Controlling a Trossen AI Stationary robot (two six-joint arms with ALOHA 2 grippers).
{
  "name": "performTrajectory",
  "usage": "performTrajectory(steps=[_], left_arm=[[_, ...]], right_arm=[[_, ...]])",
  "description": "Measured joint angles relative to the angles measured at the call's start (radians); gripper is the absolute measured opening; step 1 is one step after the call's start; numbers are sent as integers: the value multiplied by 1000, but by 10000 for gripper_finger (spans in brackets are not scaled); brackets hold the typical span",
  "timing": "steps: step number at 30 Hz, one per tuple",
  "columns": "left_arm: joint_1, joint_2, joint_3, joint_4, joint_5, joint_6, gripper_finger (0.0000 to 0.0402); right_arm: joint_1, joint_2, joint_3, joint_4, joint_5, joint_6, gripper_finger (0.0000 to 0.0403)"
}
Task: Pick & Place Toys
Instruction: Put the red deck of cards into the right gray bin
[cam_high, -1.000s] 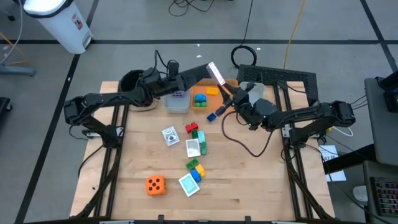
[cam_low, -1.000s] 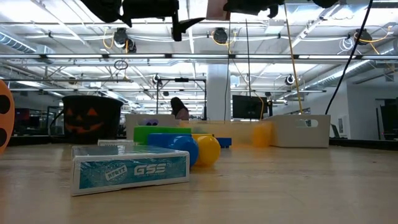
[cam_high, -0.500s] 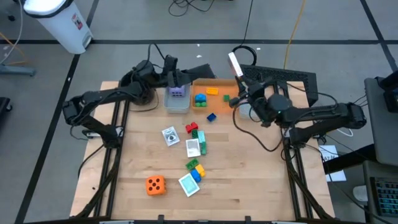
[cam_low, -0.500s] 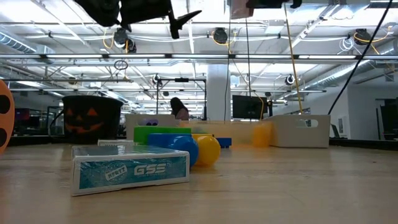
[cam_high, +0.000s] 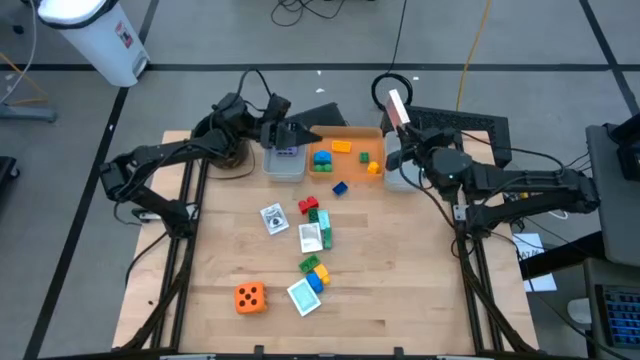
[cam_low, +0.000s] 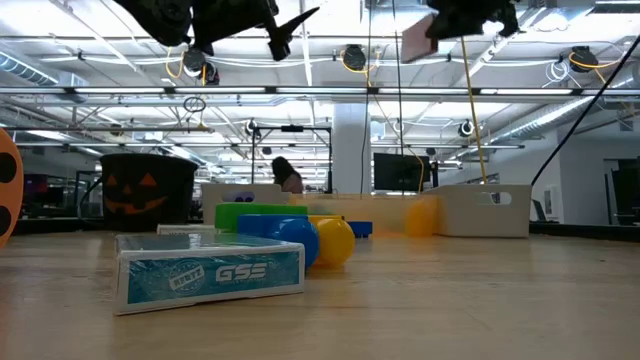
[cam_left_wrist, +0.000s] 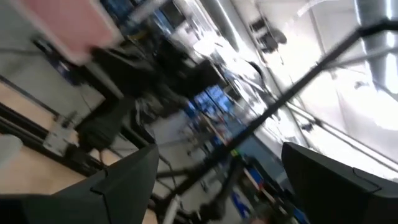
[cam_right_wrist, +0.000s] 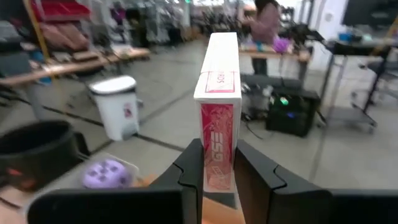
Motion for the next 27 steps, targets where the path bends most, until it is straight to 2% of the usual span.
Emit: performTrajectory(steps=[3,7,10,13,16,21,27], left_arm=[[-18,0,0,0,33,21,345],[-32,0,0,-2,80,47,345],[-46,0,0,-10,107,63,345],[-60,0,0,-9,130,55,345],[-69,0,0,-10,156,56,344],[-71,0,0,-10,162,72,344],[-67,0,0,-10,128,85,344]], right_arm=[[-55,4,0,-151,-20,134,49],[-137,6,0,-361,-135,353,49],[-156,6,0,-504,-162,481,49],[-151,-3,-1,-551,-189,459,52],[-144,-9,0,-517,-267,364,56],[-147,0,0,-524,-390,317,51],[-191,28,0,-690,-527,411,45]])
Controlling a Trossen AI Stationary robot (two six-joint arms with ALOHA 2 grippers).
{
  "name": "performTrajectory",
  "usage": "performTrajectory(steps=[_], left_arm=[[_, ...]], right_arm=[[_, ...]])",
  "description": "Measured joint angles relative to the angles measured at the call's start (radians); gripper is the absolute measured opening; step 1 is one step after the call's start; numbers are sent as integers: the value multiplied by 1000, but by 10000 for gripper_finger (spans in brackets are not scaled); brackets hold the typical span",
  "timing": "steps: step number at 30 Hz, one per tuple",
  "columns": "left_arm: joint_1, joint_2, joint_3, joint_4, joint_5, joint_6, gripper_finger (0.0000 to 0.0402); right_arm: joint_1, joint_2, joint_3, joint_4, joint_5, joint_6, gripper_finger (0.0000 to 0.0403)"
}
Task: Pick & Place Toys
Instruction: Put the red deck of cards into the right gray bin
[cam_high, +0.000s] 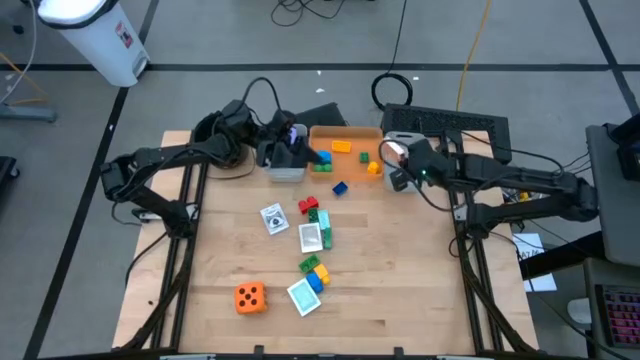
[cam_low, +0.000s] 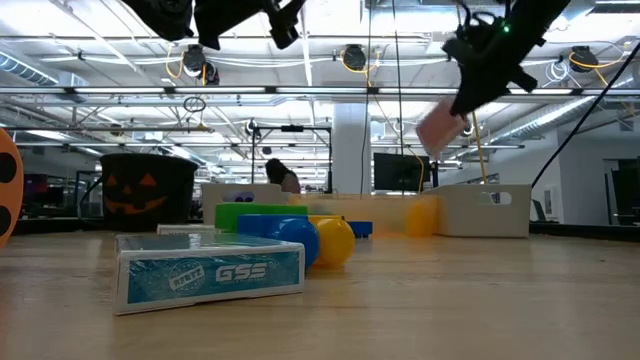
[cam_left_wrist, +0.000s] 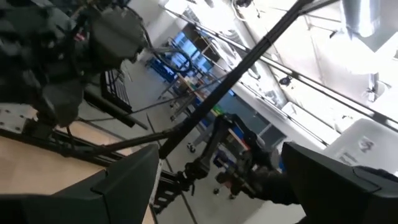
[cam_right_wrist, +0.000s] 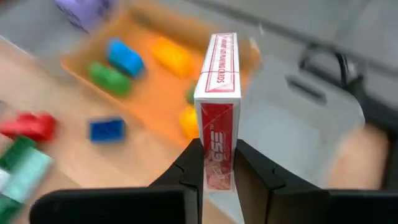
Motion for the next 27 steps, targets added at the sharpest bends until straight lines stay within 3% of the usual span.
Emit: performTrajectory(steps=[5,12,21,27], left_arm=[[0,0,0,-2,-74,24,344],[0,0,0,-1,-165,42,344],[-1,0,0,-1,-184,38,344],[-1,0,0,-1,-184,19,345]], right_arm=[[-95,9,0,-127,-83,69,44],[-266,9,0,-123,-252,-11,44],[-467,9,0,-76,-502,0,43],[-551,14,0,-102,-570,-4,43]])
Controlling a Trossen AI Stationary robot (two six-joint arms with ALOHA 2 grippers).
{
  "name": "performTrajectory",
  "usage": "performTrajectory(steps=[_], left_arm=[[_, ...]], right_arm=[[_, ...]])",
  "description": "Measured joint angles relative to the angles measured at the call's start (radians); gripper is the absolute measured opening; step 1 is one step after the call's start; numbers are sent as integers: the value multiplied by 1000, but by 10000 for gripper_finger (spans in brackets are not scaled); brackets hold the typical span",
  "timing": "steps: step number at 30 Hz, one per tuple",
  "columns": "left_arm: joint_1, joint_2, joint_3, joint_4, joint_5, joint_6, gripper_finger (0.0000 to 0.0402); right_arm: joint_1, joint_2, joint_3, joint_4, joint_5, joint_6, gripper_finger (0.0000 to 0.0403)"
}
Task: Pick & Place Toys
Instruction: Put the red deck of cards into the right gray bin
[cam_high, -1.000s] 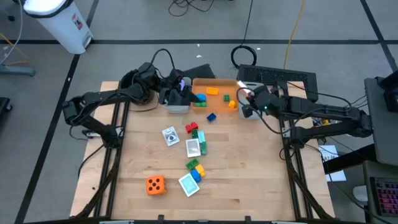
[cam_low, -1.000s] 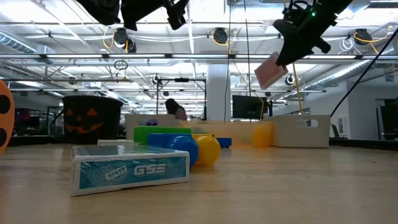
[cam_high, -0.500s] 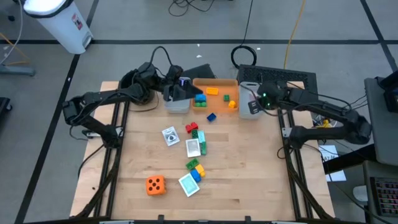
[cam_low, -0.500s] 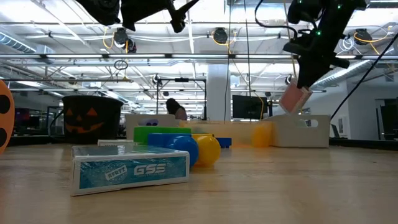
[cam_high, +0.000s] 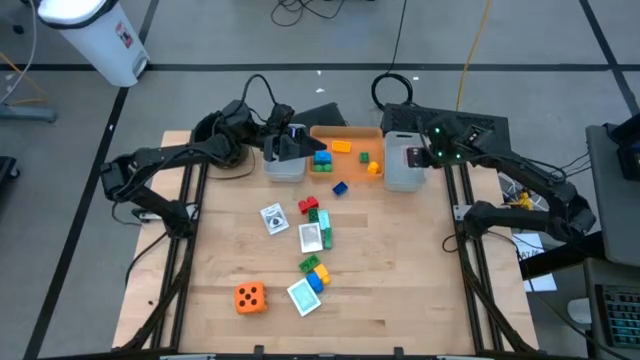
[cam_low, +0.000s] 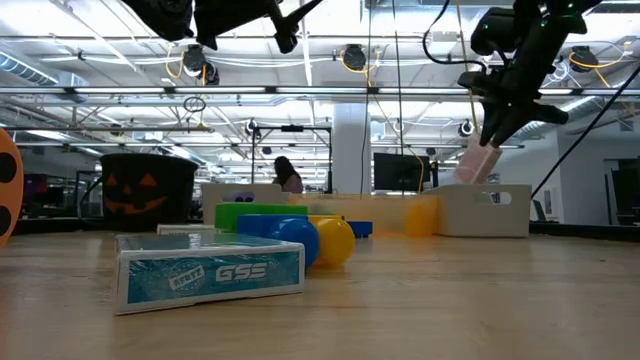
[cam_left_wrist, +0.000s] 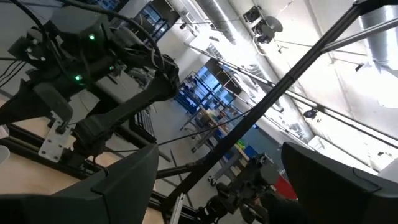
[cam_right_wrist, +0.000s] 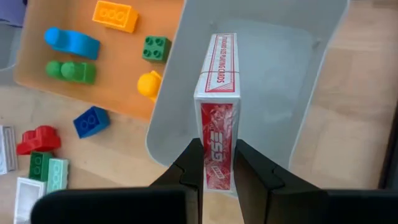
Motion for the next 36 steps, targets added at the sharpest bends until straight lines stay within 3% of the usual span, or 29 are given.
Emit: performTrajectory(steps=[6,14,20,24,36], left_arm=[[0,0,0,0,0,-4,344],[0,0,0,0,2,-36,345],[0,0,0,1,36,-60,344],[0,0,0,0,62,-60,344],[0,0,0,0,63,-36,344]], right_arm=[[-26,85,70,-79,-25,-29,43],[-51,321,350,-320,73,-125,43],[-101,481,484,-430,-6,-158,43],[-144,544,510,-432,-83,-159,43],[-255,622,513,-456,-83,-157,43]])
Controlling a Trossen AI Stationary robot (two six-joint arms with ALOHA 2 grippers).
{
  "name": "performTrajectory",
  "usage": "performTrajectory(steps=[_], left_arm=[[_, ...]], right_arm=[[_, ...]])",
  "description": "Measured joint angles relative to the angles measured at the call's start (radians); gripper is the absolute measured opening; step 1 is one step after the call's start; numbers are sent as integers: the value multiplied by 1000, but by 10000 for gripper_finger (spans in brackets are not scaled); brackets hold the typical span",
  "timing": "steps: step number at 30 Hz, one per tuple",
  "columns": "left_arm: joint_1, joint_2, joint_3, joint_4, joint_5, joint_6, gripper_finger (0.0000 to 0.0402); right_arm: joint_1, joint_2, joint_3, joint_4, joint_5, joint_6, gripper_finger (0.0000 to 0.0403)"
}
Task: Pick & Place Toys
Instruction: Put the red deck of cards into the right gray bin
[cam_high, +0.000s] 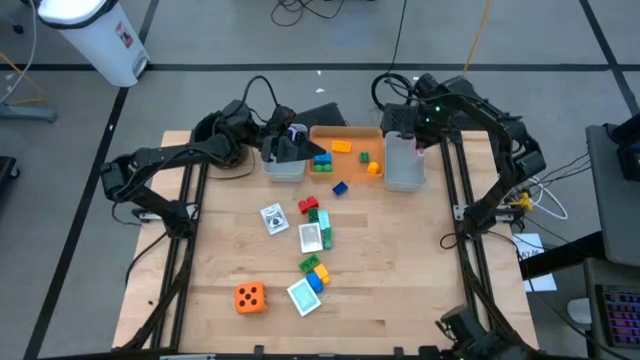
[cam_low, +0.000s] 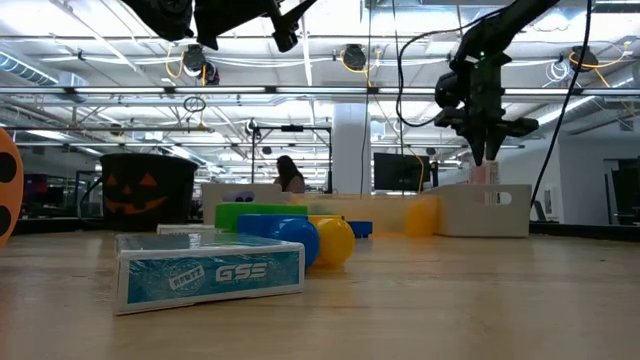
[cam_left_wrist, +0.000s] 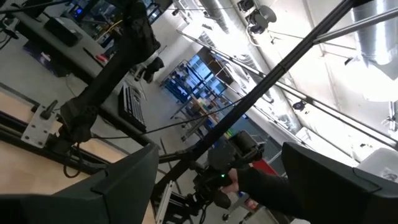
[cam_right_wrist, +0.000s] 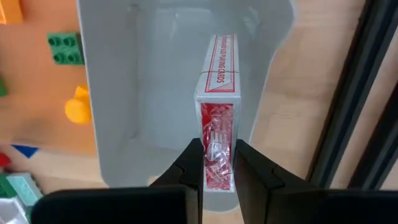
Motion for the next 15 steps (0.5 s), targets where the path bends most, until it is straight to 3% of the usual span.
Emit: performTrajectory(steps=[15], left_arm=[[0,0,0,0,-3,9,344]], right_arm=[[-73,15,0,47,-4,27,43]])
